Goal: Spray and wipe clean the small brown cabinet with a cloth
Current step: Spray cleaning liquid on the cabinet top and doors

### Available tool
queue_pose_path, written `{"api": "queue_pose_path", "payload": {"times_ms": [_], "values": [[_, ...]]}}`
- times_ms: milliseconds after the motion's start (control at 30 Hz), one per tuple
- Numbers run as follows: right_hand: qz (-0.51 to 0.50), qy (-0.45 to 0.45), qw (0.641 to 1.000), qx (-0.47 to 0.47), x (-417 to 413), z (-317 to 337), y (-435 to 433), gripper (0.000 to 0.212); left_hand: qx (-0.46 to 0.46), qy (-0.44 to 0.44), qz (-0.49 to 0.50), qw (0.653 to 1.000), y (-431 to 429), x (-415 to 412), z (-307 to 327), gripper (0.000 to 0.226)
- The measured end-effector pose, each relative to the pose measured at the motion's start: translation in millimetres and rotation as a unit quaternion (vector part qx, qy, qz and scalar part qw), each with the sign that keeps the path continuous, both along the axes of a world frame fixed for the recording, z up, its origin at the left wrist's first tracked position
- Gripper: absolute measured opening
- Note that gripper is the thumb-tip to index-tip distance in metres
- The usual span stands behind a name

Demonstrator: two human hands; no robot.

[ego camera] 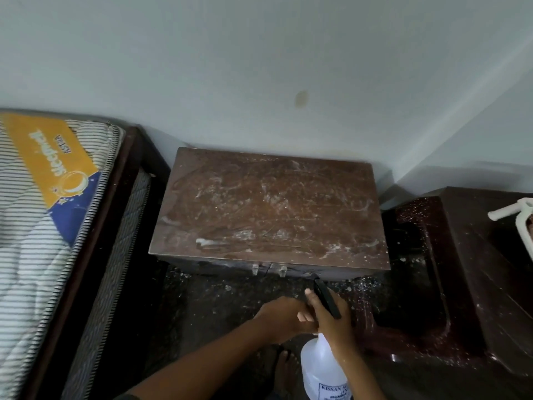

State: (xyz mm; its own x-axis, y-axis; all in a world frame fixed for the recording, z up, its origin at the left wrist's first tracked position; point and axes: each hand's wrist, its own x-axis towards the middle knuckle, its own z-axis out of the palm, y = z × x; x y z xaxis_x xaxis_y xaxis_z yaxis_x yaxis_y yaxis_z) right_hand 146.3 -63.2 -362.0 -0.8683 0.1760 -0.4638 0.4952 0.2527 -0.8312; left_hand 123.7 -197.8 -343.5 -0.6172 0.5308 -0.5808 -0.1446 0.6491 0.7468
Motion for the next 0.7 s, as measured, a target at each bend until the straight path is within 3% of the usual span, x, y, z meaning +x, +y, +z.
{"api": "queue_pose_path", "payload": {"times_ms": [100,333,500,700], "values": [[0.033,0.004,0.999,-0.018,-0.4,0.7,-30.2,0.025,-0.012,0.009,0.026,1.0,-33.3,3.8,1.7,0.047],[0.049,0.035,0.997,0.051,-4.0,12.6,-98.9,0.019,-0.047,0.014,0.081,0.996,-102.3,9.9,7.0,0.035],[0.125,-0.019,0.992,0.026,-8.6,26.7,-140.3,0.013,-0.053,0.045,0.108,0.992,-146.2,18.5,10.3,0.041],[0.158,-0.046,0.985,0.042,-8.4,36.2,-188.6,0.016,-0.025,0.017,0.146,0.989,-187.0,30.9,9.7,0.042]]}}
